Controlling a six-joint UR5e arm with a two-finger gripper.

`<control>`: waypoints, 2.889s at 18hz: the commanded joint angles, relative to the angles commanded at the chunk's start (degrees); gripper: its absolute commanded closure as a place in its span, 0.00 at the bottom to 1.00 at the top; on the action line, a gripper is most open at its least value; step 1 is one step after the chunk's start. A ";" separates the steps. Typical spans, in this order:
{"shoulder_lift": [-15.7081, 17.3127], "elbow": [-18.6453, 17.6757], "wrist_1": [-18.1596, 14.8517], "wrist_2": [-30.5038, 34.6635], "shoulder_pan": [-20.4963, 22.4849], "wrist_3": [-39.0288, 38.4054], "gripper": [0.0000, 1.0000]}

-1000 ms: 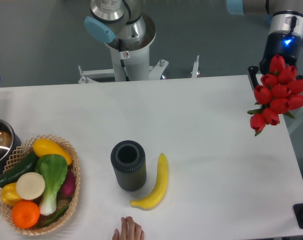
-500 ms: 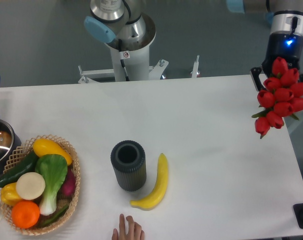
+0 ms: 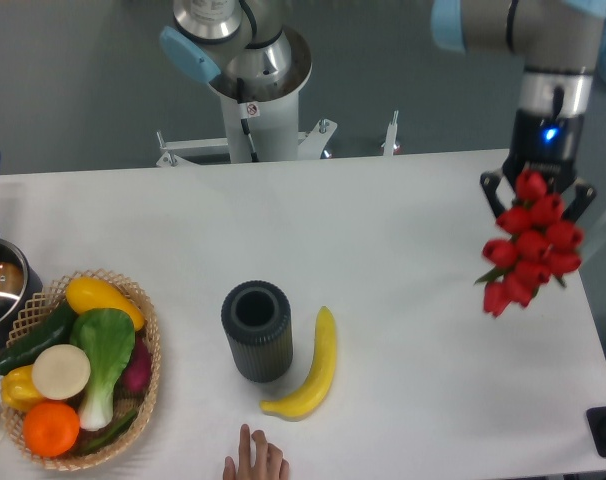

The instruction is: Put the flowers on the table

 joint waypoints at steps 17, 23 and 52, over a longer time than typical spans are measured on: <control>-14.86 6.33 0.09 5.10 -4.49 -0.44 0.68; -15.47 5.01 0.00 3.61 -5.36 -1.76 0.65; 2.54 4.22 -0.09 -5.73 9.84 -9.05 0.00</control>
